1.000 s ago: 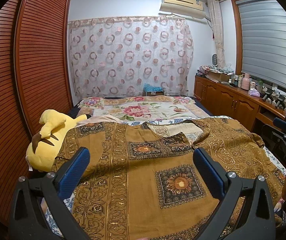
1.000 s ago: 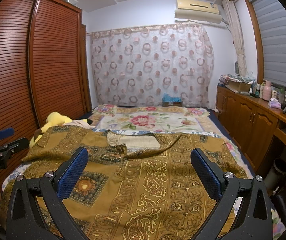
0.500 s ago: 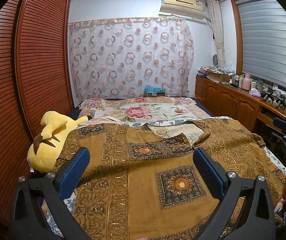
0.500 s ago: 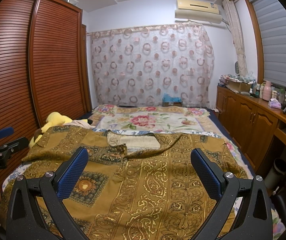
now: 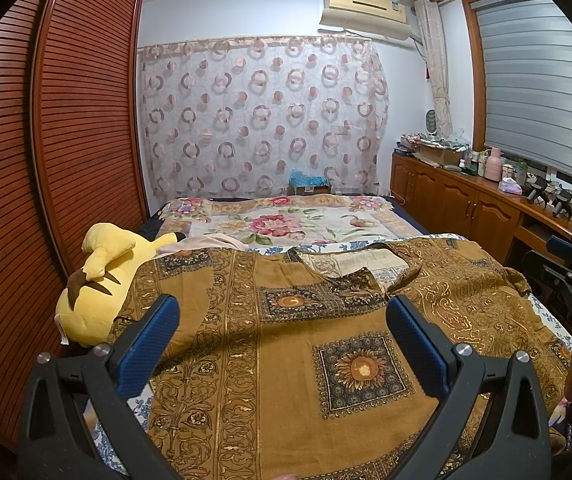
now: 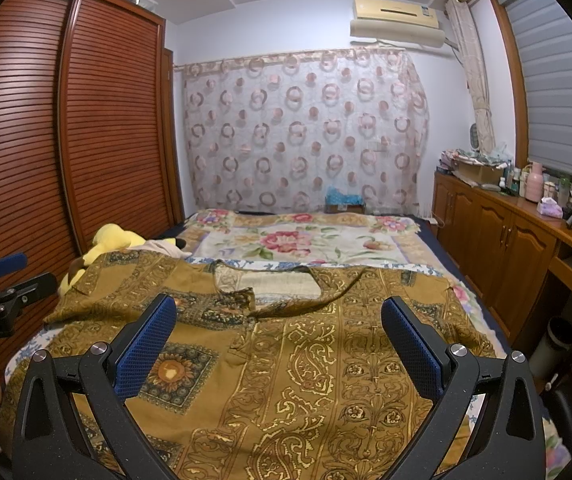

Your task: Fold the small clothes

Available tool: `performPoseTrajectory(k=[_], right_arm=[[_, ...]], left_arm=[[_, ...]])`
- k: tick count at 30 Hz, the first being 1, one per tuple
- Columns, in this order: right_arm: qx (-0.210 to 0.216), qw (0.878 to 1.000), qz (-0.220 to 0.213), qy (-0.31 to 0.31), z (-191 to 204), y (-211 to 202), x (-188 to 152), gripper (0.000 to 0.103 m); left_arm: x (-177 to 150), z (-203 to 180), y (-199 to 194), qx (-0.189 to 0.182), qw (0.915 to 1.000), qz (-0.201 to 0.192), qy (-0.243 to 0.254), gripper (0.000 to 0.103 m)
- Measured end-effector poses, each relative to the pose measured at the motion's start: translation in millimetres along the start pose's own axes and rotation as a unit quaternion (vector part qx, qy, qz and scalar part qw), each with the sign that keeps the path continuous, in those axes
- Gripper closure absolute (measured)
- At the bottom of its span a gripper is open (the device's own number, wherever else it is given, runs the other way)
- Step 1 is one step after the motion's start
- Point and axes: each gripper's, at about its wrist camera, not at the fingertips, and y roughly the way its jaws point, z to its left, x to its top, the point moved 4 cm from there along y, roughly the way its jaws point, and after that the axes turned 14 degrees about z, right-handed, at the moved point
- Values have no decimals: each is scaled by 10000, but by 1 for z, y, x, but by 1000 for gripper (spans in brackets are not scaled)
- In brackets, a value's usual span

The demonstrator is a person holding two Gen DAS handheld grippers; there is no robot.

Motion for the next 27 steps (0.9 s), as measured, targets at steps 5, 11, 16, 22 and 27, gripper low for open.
performPoseTrajectory(k=[5,11,16,22,27], right_arm=[[3,10000,-6,-1,-1,1,-2,0],[2,10000,-10,-1,-3,3,-4,0],[3,10000,-12,-7,-4,4,-6,0],[5,10000,-17,-10,-5,5,-8,0],[14,10000,-15,-9,-6,7,-11,0]], left_arm=[[2,4,1,5,10000,-11,8,0],[3,5,0,16,10000,-19,13,0],[4,6,0,20,10000,-20,16,0],[7,6,-4,26,10000,-32,20,0],[10,13,-2,-4,10000,16,17,0]])
